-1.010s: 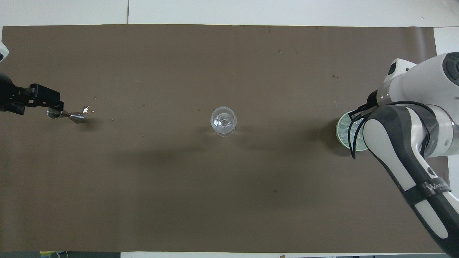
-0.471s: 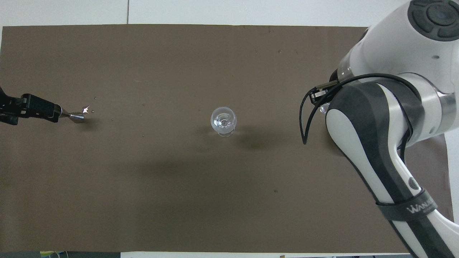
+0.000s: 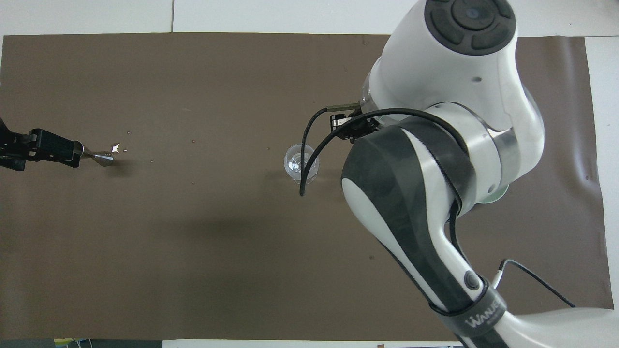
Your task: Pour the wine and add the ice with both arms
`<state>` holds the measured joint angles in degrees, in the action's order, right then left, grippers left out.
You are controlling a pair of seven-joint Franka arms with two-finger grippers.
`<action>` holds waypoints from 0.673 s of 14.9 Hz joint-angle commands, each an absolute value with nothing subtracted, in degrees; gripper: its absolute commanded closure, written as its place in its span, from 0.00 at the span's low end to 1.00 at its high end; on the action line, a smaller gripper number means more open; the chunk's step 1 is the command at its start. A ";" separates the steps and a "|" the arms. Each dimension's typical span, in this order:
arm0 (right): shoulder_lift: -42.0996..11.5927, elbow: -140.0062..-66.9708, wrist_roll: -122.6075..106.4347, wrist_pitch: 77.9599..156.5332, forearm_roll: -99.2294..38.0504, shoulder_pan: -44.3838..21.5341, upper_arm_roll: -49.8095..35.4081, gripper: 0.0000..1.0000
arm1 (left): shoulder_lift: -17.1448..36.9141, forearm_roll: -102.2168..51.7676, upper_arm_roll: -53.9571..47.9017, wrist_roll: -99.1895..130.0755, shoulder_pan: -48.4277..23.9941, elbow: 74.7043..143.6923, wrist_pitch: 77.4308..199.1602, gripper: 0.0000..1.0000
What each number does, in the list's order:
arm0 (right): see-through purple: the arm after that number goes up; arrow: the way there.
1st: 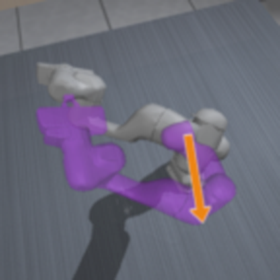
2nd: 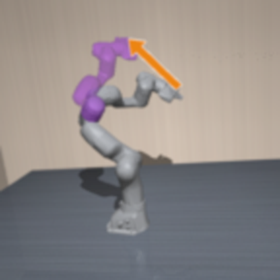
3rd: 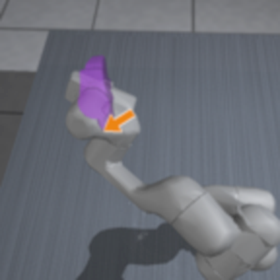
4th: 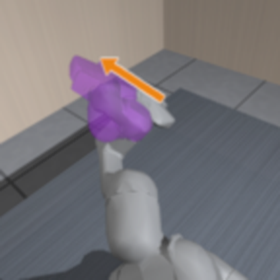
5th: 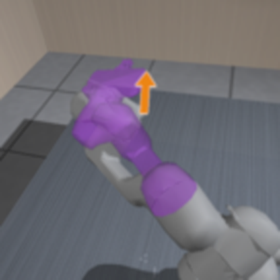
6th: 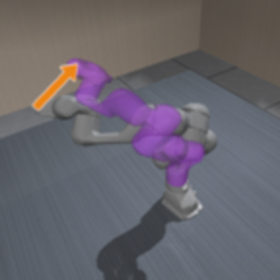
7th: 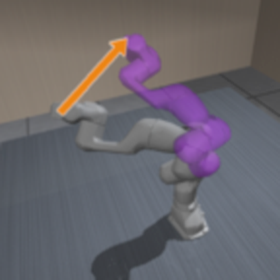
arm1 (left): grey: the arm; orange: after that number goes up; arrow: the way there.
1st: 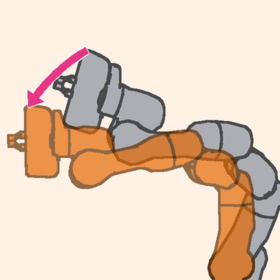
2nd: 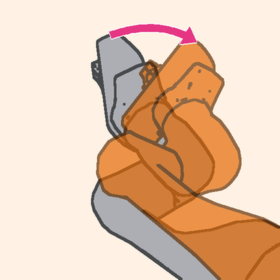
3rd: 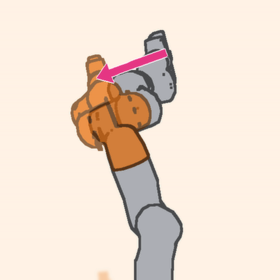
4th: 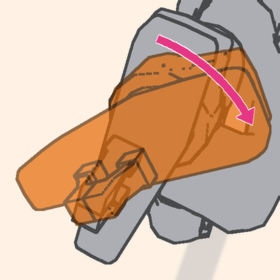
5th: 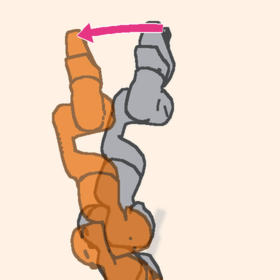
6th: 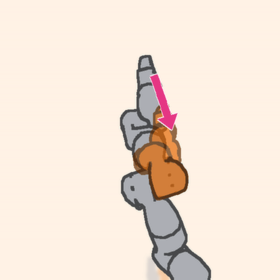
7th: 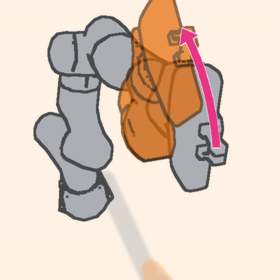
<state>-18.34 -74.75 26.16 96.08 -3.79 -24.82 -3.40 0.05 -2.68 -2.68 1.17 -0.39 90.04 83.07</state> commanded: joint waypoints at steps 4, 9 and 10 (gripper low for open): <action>-22.84 -73.30 34.89 101.77 -3.61 -30.93 -3.43 0.96 | -1.23 -1.15 -2.29 -1.41 -0.35 91.67 86.30 0.00; -25.40 -73.47 35.07 104.06 0.34 -32.87 -3.43 0.94 | -1.23 -0.18 -2.37 -2.28 -0.35 91.76 86.31 0.00; -25.40 -73.65 34.98 103.98 0.35 -32.78 -3.43 0.94 | -1.23 -0.18 -2.37 -2.89 -0.26 91.76 86.48 0.00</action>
<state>-24.70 -74.75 34.37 103.99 -0.83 -32.46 -3.39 0.05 -1.16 -2.57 -1.10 -0.37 90.04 84.86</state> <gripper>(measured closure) 0.749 0.000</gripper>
